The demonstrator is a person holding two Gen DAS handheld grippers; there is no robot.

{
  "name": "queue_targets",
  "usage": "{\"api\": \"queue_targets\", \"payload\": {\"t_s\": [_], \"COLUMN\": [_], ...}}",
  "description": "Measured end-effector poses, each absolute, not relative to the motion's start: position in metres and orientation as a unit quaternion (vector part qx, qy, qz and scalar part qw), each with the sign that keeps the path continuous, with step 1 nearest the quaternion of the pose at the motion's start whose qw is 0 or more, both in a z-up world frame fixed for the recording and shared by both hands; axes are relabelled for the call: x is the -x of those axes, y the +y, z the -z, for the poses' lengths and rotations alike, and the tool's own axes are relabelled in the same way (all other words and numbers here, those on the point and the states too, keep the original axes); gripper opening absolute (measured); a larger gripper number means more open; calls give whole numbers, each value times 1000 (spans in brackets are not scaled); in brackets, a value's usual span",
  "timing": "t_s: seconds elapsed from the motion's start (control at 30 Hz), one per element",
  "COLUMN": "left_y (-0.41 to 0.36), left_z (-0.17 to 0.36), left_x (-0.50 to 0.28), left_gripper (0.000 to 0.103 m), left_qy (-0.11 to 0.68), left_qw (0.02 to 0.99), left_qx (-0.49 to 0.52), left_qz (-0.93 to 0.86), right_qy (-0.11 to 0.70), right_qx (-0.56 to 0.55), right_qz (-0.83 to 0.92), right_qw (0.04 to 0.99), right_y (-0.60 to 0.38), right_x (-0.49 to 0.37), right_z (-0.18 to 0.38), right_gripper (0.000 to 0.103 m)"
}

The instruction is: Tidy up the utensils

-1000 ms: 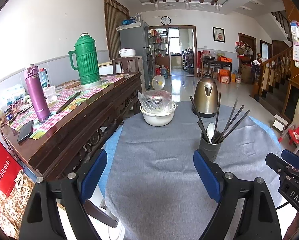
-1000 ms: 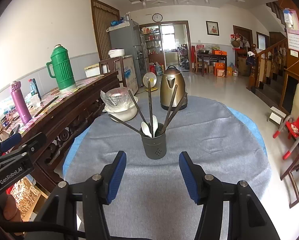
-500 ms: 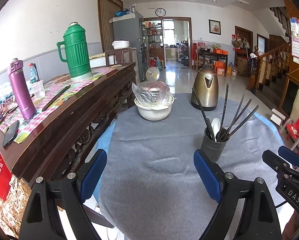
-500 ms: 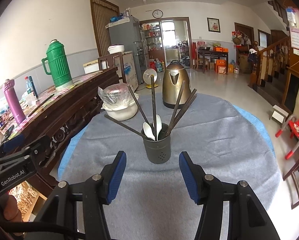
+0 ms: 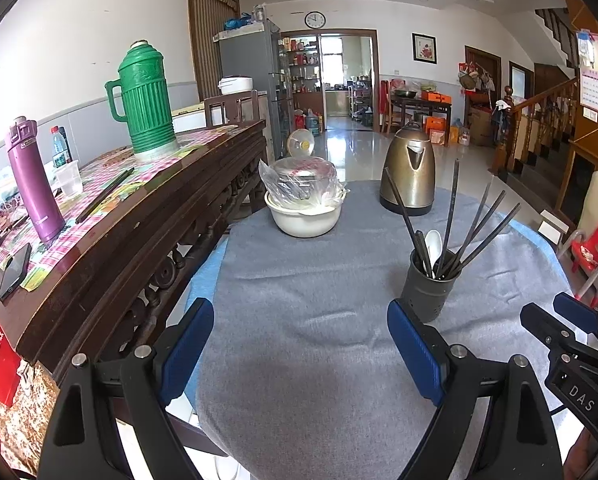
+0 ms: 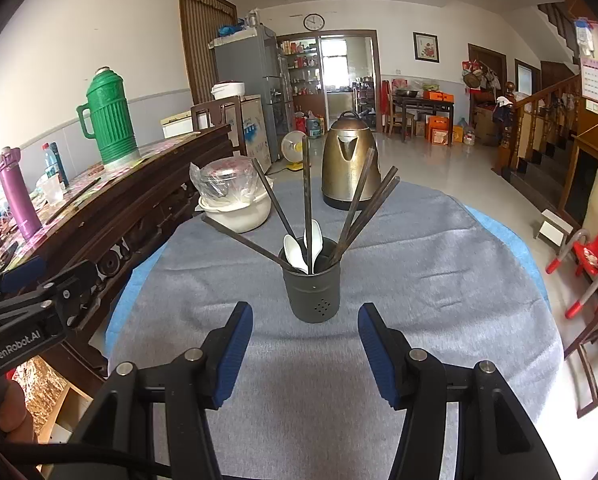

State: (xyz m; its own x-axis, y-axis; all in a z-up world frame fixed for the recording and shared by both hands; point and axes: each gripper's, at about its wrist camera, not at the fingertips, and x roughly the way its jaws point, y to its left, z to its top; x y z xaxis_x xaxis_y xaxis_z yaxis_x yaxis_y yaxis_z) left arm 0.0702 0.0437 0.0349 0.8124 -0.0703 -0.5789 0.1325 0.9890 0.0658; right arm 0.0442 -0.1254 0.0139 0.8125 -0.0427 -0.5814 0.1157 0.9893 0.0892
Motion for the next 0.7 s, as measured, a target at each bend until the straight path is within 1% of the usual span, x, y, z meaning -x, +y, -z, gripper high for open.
{"api": "queue_targets", "payload": {"t_s": [0.3, 0.43, 0.5, 0.6, 0.7], "left_y": [32, 20, 18, 22, 25], "left_z": [-31, -20, -4, 34, 92], "left_x": [-76, -87, -101, -126, -158], "left_gripper": [89, 89, 89, 89, 89], "left_qy": [307, 318, 339, 376, 429], "left_qw": [949, 944, 937, 922, 902], "left_qx": [-59, -56, -39, 0, 4], "left_qz": [46, 63, 75, 88, 53], "right_qy": [308, 315, 320, 328, 353], "right_qx": [-79, -92, -98, -87, -68], "right_qz": [41, 46, 52, 80, 117], "right_qw": [947, 943, 941, 937, 926], "right_y": [-144, -161, -173, -194, -226], "right_x": [-49, -55, -59, -69, -86], "right_z": [-5, 4, 13, 35, 76], "right_gripper": [58, 58, 61, 63, 63]}}
